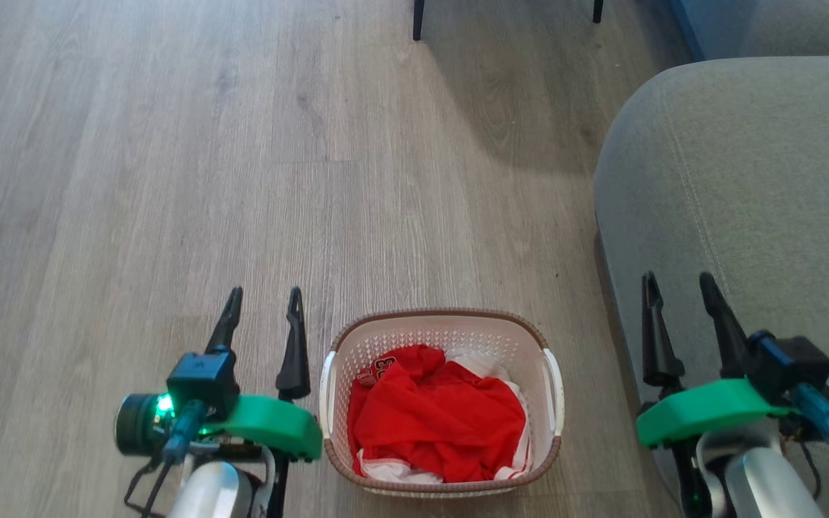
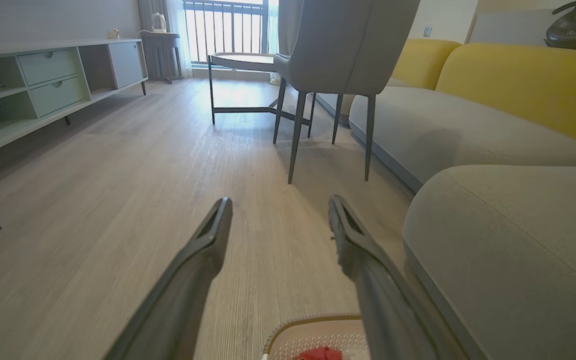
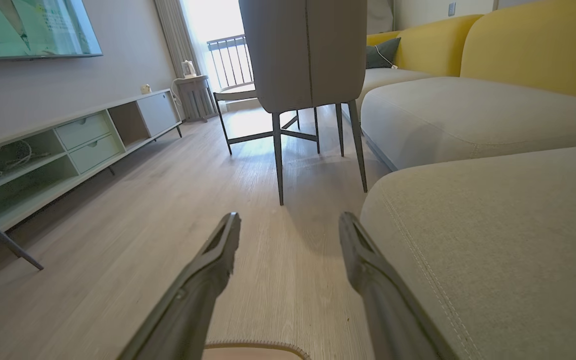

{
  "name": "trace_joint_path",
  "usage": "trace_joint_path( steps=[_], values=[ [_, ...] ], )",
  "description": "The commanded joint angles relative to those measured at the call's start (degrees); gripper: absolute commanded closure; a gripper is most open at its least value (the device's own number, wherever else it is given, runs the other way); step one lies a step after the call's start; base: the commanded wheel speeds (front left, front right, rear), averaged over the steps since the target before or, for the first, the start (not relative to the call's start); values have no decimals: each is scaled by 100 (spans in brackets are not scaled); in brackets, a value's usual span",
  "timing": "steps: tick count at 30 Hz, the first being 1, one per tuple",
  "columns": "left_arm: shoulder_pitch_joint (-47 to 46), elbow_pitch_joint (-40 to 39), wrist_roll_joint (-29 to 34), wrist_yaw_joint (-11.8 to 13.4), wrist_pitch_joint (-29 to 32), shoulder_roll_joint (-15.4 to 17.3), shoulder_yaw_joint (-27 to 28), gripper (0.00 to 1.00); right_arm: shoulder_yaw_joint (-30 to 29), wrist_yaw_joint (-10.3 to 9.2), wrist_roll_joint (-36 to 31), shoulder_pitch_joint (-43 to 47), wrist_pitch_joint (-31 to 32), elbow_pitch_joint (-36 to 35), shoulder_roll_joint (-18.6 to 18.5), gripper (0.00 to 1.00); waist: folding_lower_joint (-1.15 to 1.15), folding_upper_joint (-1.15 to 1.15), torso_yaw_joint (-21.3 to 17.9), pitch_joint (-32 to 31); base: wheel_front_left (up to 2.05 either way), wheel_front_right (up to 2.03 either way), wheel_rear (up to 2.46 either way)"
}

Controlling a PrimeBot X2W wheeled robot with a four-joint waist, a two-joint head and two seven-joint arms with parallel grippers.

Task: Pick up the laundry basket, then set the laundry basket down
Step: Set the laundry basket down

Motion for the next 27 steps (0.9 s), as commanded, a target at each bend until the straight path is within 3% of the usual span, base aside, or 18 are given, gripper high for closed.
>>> trace_joint_path(
  steps=[1,13,27],
  values=[
    [-168,-127,79,14,-28,-24,181,0,78,41,-49,-74,-69,-166,33,0,0,0,-7,-6,0,0,0],
    [-104,-90,29,-18,-28,-26,276,0,-256,41,-15,30,-69,-177,58,0,0,0,-54,10,0,0,0],
    [-95,-68,-163,-169,-28,-27,276,0,-80,41,-64,24,-69,-248,59,0,0,0,-54,6,0,0,0]
  ],
)
